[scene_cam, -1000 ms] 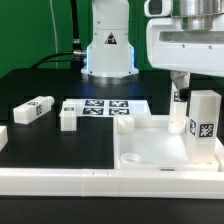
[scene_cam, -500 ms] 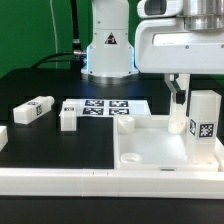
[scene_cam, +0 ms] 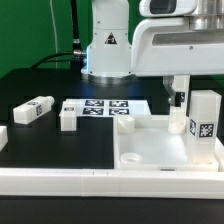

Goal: Assemble desk

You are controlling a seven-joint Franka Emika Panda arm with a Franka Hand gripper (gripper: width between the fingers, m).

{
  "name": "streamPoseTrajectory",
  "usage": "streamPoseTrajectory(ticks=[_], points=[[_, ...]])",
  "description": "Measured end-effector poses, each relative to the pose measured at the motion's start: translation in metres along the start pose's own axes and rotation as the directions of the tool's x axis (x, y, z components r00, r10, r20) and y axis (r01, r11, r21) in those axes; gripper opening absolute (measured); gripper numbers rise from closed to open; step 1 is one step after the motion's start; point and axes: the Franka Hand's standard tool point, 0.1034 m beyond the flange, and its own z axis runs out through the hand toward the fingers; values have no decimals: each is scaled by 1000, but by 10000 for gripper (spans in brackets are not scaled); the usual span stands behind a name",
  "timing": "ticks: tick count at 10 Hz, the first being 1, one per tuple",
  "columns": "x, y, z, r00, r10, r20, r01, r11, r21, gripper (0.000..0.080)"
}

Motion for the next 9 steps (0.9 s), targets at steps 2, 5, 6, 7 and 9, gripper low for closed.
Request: streamPoseTrajectory(ticks=[2, 5, 6, 7, 9], points=[[0, 1, 0, 999, -35, 0, 35, 999, 1, 528], [0, 1, 0, 1000, -8, 0, 8, 1000, 1, 288], [0, 1, 0, 1000, -9, 0, 9, 1000, 1, 288], [0, 1, 0, 1000, 3, 0, -3, 1000, 1, 288], [2, 5, -1, 980, 200, -9, -200, 980, 3, 288]])
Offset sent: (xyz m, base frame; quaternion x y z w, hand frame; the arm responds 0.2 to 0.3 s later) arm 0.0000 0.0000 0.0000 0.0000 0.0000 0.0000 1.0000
